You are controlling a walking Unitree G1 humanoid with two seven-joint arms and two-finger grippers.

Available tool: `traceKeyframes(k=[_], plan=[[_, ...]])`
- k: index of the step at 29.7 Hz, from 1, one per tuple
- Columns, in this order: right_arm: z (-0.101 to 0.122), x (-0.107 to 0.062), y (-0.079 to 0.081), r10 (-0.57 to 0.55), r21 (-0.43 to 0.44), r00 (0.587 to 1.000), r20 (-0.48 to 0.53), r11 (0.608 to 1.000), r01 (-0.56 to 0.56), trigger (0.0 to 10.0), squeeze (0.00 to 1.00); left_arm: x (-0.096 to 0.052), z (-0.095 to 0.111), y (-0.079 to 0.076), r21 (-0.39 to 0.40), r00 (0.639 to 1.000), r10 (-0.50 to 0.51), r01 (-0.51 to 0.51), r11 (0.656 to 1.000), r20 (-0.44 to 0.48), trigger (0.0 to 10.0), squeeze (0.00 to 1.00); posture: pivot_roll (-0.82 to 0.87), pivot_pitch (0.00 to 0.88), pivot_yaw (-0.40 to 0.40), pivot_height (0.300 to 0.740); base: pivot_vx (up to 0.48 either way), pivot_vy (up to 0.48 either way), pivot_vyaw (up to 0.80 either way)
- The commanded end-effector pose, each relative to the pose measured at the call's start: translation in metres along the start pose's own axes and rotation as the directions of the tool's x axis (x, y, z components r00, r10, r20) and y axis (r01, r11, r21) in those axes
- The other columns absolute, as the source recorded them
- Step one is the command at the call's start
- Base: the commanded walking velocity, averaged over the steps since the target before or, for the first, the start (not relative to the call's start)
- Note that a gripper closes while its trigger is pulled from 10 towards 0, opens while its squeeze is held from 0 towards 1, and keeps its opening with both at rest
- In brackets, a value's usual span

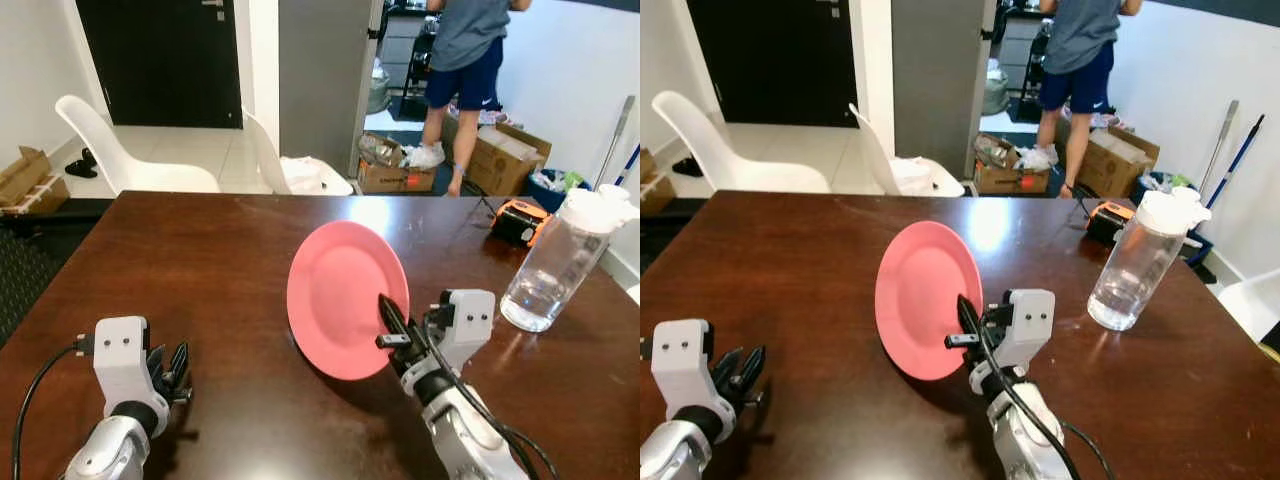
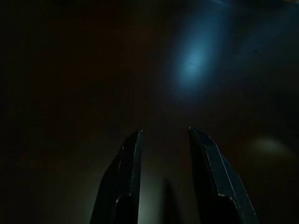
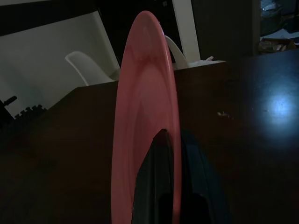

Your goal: Setting the table

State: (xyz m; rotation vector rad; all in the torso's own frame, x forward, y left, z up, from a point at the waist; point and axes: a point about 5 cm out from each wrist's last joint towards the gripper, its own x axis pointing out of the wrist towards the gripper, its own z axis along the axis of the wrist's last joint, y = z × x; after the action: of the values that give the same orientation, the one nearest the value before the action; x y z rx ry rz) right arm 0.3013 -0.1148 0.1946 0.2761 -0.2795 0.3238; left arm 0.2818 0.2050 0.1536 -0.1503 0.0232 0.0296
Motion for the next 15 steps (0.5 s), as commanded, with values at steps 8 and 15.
traceKeyframes(k=[8,15], plan=[[-0.0045,-0.0024,0.0048,-0.012,-0.011,1.0,0.002,1.0,0.012,10.0,0.0,-0.0028,-0.003,0.0014,0.015,1.0,0.022,-0.022,1.0,0.002,10.0,0.0,0.06,0.096,0.044,0.74,-0.372,0.0,0.0],[-0.006,-0.0028,0.0042,-0.022,-0.014,1.0,-0.001,1.0,0.022,10.0,0.0,-0.0023,-0.0024,0.0009,0.017,1.0,0.021,-0.021,1.0,0.003,10.0,0.0,0.06,0.098,0.046,0.74,-0.366,0.0,0.0]])
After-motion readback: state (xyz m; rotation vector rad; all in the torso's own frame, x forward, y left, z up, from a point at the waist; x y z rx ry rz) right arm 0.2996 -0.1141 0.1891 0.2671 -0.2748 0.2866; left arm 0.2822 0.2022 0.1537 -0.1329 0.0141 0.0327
